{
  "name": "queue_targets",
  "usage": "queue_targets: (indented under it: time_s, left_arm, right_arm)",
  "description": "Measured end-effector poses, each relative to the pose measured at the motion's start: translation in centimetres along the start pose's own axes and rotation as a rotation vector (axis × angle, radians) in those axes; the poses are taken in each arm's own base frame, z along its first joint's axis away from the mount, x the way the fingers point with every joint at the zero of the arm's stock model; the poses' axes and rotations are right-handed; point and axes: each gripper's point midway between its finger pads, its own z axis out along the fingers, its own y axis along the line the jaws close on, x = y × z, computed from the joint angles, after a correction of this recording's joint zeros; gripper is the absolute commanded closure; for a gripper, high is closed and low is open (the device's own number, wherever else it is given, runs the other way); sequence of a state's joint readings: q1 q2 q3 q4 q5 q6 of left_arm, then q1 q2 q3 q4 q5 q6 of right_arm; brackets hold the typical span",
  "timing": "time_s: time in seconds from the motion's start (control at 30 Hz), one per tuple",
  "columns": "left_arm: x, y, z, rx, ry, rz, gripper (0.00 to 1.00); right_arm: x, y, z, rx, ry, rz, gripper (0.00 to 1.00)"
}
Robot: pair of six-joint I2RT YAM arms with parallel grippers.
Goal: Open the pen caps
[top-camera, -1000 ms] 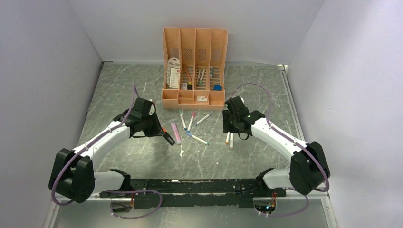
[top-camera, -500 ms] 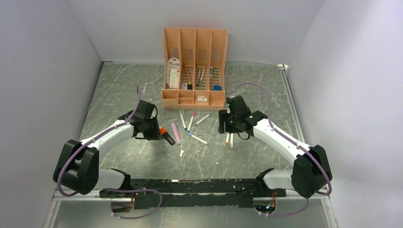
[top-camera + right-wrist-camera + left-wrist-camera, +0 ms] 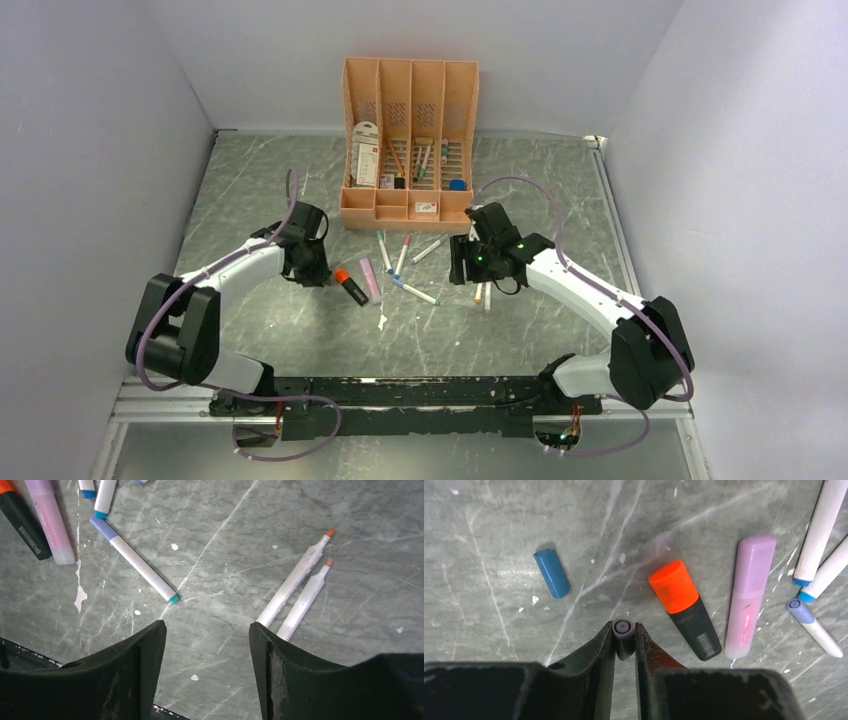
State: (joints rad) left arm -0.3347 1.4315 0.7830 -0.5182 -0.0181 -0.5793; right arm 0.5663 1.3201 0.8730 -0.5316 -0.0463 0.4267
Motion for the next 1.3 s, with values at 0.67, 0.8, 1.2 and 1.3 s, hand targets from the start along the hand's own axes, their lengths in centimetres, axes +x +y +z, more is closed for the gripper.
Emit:
queue_targets:
  time_s: [0.67, 0.8, 1.2, 1.3]
  left_arm:
    - [-1.6, 0.8, 0.6, -0.071, 0.000, -0.014, 0.45]
    - [-2.6, 0.1, -1.0, -0.042, -0.036, -0.015, 0.23]
    - [-5.6, -4.0, -7.8, 0.184, -0.177, 0.018, 0.00]
    - [-5.4, -4.2, -8.7, 0.206, -0.186, 0.022, 0.00]
  right_arm:
    - [2.5, 1.9, 2.5, -0.036, 0.109, -0.085, 0.31]
    - [2.6, 3.1, 2.9, -0.056, 0.116, -0.128, 0.19]
    - [2.2, 7.1, 5.5, -0.087, 0.137, -0.305, 0.19]
    - [2.2, 6.9, 6.3, -0.072, 0.148, -0.329, 0.23]
